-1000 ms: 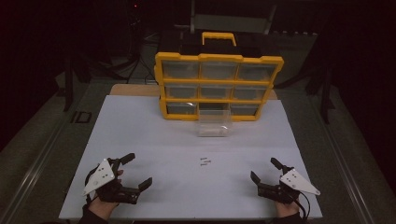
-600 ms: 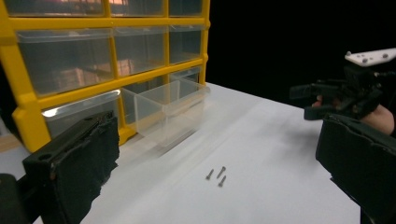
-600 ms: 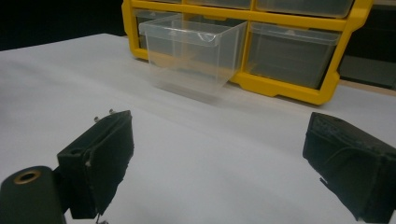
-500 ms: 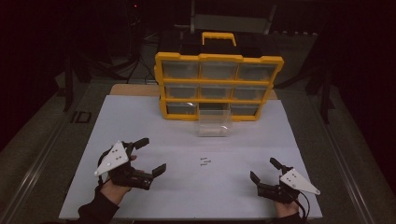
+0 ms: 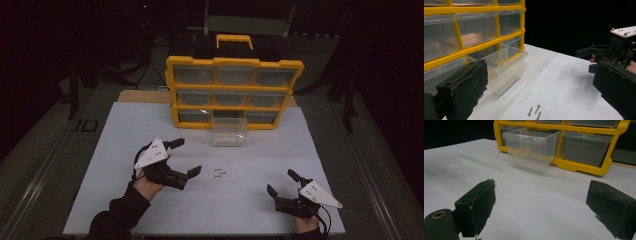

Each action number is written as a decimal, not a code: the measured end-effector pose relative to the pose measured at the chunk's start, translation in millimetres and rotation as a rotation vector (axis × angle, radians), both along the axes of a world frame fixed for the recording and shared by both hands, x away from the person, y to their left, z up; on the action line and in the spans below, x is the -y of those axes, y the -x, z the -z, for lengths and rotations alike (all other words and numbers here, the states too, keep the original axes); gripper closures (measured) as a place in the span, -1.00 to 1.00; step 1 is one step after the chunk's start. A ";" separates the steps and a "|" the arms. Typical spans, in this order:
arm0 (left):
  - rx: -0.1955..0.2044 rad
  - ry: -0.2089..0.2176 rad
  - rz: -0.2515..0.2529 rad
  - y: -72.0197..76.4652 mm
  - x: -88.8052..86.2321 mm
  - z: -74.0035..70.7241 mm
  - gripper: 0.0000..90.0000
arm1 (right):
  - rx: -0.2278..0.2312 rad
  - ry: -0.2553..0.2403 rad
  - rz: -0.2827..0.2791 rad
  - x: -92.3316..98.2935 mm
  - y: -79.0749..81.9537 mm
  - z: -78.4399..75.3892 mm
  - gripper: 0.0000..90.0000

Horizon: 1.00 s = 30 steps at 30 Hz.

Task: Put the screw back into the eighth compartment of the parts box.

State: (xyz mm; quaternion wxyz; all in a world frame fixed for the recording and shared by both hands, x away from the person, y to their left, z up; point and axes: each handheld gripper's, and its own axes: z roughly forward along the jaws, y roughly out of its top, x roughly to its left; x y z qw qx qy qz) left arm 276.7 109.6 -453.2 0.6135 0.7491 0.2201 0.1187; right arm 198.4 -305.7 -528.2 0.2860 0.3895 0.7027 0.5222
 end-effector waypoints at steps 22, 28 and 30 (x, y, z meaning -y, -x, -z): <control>-0.119 -0.251 0.118 -39.3 54.3 37.1 -0.53 | -0.007 0.001 -0.014 -0.6 -0.1 0.7 -0.81; -0.151 -0.299 0.130 -45.9 62.7 50.2 -0.16 | -0.011 0.003 -0.025 -1.2 -0.5 1.6 -0.81; -0.171 -0.311 0.128 -48.8 64.9 54.5 -0.09 | -0.013 0.003 -0.026 -1.0 -0.6 1.7 -0.81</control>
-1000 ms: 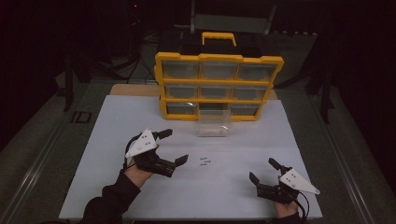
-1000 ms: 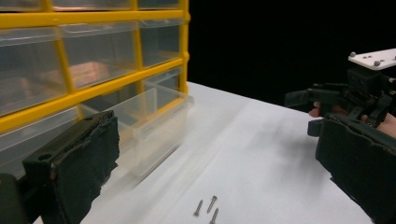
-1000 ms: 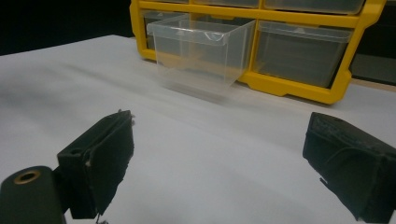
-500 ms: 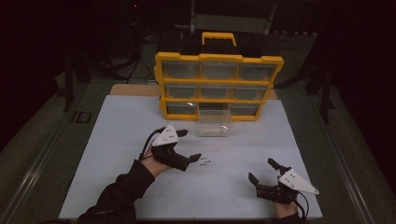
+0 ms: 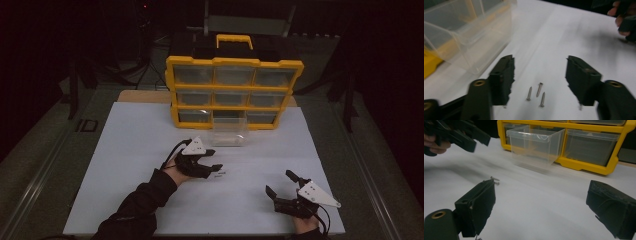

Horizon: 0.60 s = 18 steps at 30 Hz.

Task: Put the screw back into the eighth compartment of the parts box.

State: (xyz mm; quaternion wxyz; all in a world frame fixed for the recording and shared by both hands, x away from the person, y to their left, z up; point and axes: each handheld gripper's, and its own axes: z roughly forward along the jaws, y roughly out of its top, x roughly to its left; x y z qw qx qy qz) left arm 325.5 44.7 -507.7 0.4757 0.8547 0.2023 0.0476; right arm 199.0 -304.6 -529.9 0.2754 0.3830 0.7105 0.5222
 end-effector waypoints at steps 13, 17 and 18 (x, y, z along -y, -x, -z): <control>-0.109 -0.144 -0.017 -15.8 18.3 32.3 0.48 | -0.018 -0.007 -0.011 0.4 -0.6 1.4 -0.81; -0.112 -0.177 -0.008 -17.1 24.2 38.7 0.59 | -0.018 -0.006 -0.013 0.5 -0.3 1.2 -0.81; -0.109 -0.186 -0.011 -17.1 25.5 39.7 0.60 | -0.018 -0.006 -0.013 0.5 -0.3 1.2 -0.81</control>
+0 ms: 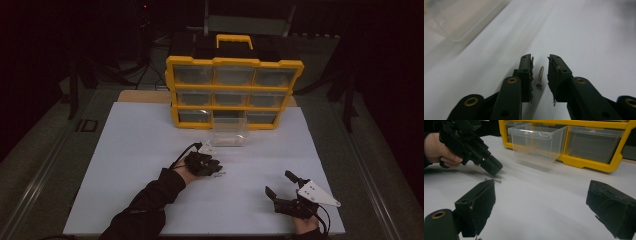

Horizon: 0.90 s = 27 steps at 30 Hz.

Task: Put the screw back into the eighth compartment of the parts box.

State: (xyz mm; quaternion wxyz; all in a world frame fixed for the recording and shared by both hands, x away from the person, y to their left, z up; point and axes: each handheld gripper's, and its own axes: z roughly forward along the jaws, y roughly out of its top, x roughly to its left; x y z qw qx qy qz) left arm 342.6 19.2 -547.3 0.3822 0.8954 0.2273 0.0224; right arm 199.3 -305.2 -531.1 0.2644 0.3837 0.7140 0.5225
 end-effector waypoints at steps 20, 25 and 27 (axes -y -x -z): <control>-0.026 -0.055 0.015 1.1 6.5 1.1 0.92 | -0.001 0.007 -0.002 -0.2 -0.3 0.7 -0.81; -0.012 -0.031 -0.010 1.6 3.8 -10.7 0.93 | 0.000 0.005 0.001 0.7 -0.2 0.3 -0.81; -0.007 -0.027 -0.011 1.8 3.3 -13.3 0.93 | 0.000 0.005 0.001 0.7 -0.2 0.3 -0.81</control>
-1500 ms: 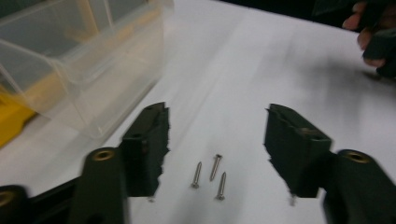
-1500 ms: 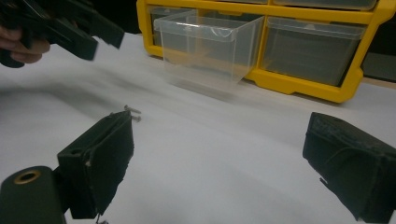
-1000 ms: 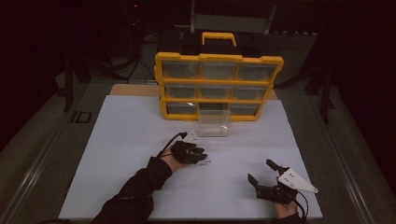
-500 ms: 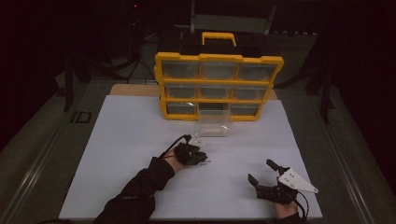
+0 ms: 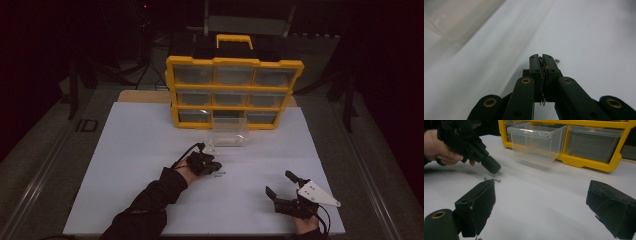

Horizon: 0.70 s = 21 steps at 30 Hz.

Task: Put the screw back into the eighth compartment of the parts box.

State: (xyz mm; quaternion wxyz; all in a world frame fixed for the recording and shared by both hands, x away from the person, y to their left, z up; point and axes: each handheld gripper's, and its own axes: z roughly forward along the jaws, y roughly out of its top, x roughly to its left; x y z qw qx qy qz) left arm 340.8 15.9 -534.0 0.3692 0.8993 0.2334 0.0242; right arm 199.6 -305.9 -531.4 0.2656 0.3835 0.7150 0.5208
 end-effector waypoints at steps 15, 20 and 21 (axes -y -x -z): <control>0.067 0.068 -0.016 4.3 -10.7 -63.9 0.93 | 0.011 -0.002 0.002 0.2 0.9 -1.4 -0.81; 0.097 0.082 -0.030 3.6 -13.0 -83.9 0.93 | 0.008 -0.002 0.003 -0.1 0.6 -1.0 -0.81; 0.103 0.084 -0.028 3.5 -13.1 -87.5 0.93 | 0.009 -0.002 0.002 -0.3 0.6 -0.9 -0.81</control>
